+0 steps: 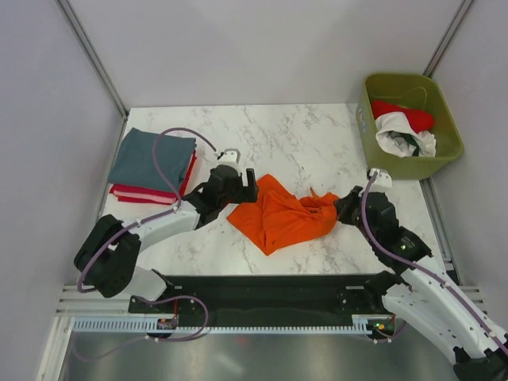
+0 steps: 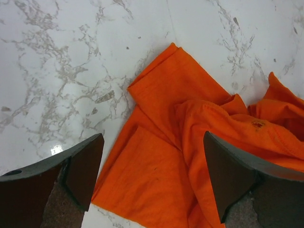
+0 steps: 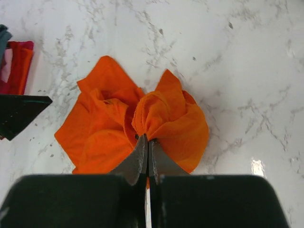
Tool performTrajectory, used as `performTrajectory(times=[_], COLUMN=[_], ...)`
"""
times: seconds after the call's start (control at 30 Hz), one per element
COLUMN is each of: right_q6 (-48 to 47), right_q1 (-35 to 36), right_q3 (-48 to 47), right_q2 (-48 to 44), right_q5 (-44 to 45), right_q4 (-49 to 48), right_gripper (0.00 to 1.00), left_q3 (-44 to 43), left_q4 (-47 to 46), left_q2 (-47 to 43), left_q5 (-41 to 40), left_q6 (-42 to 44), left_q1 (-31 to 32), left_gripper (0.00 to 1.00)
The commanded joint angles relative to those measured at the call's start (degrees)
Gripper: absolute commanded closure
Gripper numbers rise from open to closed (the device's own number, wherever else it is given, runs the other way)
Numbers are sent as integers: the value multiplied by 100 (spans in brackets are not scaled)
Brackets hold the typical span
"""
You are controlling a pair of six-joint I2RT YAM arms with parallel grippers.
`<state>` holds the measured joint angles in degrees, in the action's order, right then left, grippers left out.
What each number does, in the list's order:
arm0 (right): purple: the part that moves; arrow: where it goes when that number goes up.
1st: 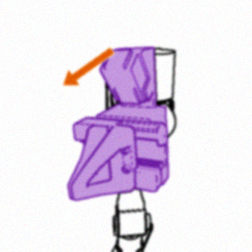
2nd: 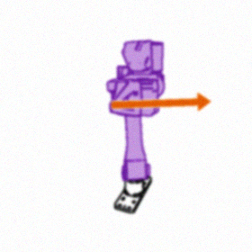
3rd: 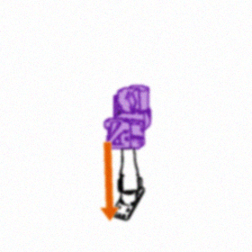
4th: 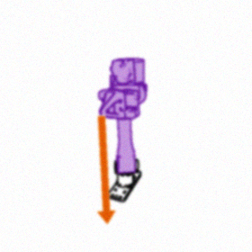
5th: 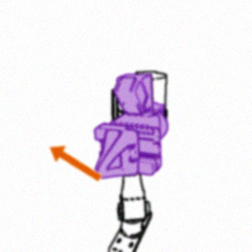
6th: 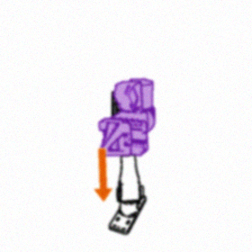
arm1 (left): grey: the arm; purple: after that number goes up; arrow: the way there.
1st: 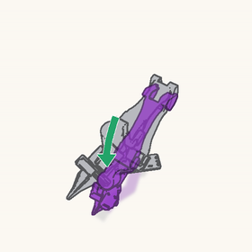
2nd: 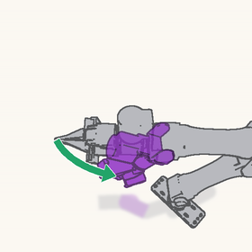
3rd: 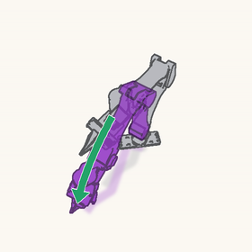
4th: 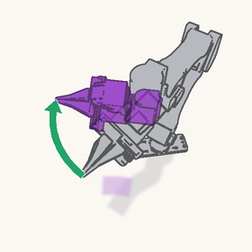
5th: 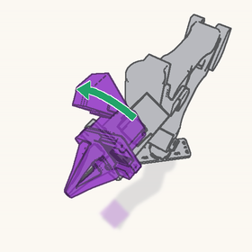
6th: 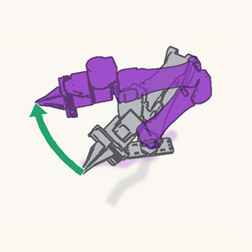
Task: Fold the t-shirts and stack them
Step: Flatten the tshirt out
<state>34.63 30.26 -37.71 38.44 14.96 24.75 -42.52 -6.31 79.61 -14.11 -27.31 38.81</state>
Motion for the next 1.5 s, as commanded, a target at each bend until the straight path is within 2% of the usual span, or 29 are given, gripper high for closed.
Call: performTrajectory(times=[0.0, 0.2, 0.3, 0.33, 0.43, 0.63, 0.8, 0.93, 1.2, 1.23, 1.33, 1.43, 1.47], right_q6=[788, 1054, 1046, 1028, 958, 993, 993, 1028, 1063, 1081, 1081, 1046, 976], right_q1=[-3, -11, -11, -3, -3, -3, -3, -3, -11, -11, -11, -11, -11], right_q3=[527, 1055, 1152, 1161, 1152, 1135, 1143, 1205, 1205, 1188, 1152, 1117, 1100], right_q2=[-737, -2259, -2612, -2639, -2666, -2350, -2139, -2156, -2218, -2209, -2139, -1806, -1465], right_q5=[830, 1378, 1378, 1343, 1308, 1193, 1193, 1237, 1272, 1290, 1325, 1159, 862], right_q4=[284, 469, 487, 487, 522, 539, 531, 513, 513, 504, 487, 277, 6], right_gripper=[100, 98, 100, 100, 100, 100, 100, 100, 100, 100, 100, 100, 100], left_q3=[-755, -1826, -2459, -2593, -2814, -3157, -3332, -3499, -3684, -3684, -3614, -3640, -3719], left_q4=[365, 1559, 2026, 2333, 2415, 2397, 2318, 2301, 2204, 2221, 2230, 2379, 2440], left_q2=[562, 1582, 2136, 2259, 2532, 2937, 3095, 3323, 3631, 3649, 3544, 3237, 3123], left_q5=[426, 5, -206, -285, -382, -22, 259, 426, 690, 681, 401, -3, -13], left_q6=[226, -265, -449, -520, -644, -688, -662, -679, -837, -855, -960, -943, -891], left_q1=[-5, -22, -49, -57, -84, -84, -84, -84, -84, -84, -93, -154, -267], left_gripper=[8, 9, 15, 16, 19, 22, 29, 42, 57, 70, 98, 98, 98])
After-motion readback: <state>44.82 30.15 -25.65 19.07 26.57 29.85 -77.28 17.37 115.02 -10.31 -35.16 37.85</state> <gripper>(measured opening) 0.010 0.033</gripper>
